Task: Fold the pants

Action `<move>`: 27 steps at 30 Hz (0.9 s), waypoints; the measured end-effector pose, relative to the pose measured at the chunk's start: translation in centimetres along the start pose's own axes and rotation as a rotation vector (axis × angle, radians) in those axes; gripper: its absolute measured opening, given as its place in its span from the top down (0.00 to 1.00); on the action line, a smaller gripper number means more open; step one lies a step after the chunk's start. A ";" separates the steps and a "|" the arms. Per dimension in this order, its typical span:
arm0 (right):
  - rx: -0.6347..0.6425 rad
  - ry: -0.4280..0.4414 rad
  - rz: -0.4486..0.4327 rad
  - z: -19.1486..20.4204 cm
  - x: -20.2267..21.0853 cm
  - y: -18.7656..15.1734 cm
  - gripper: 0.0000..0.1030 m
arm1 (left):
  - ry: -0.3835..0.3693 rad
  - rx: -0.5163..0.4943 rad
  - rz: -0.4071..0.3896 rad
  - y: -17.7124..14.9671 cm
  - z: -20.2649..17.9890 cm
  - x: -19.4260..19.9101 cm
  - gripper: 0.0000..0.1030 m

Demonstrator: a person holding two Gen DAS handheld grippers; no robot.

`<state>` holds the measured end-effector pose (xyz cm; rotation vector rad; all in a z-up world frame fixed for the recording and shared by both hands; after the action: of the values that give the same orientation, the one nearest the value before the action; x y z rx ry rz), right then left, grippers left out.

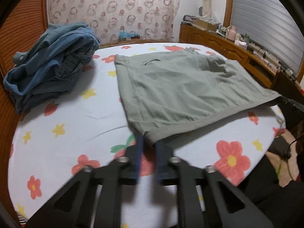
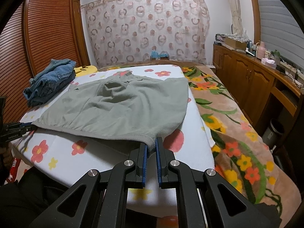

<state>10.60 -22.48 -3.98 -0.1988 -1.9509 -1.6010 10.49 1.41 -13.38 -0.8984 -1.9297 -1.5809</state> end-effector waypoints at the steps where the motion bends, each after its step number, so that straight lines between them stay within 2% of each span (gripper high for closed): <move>1: -0.001 0.003 0.001 -0.1 0.0 0.0 0.92 | 0.001 -0.004 -0.006 0.0 -0.2 0.2 0.94; 4: -0.001 0.009 -0.001 -0.2 0.0 0.3 0.92 | -0.003 -0.012 -0.018 0.1 -0.6 1.4 0.97; 13: 0.026 0.021 -0.033 -0.4 1.8 1.1 0.92 | -0.024 -0.033 -0.031 0.2 -1.5 4.8 0.97; 20: 0.027 0.021 -0.048 -0.8 3.3 0.9 0.92 | -0.042 -0.045 -0.031 0.5 -2.3 5.8 0.97; 27: 0.034 0.026 -0.042 -0.7 2.7 1.1 0.92 | -0.043 -0.044 -0.020 0.6 -2.0 6.2 0.95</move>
<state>9.12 -23.51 -1.56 -0.1232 -1.9736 -1.5879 6.72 0.68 -8.05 -0.9409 -1.9458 -1.6341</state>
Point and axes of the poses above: each gripper's, at about its wrist camera, not at the fingertips, and x roughly against the way its jaws point, z to its left, y to its top, the point moved 8 cm from there along -x, roughly the way its jaws point, and after that the axes turned 12 degrees about x, right-handed, at the moved point
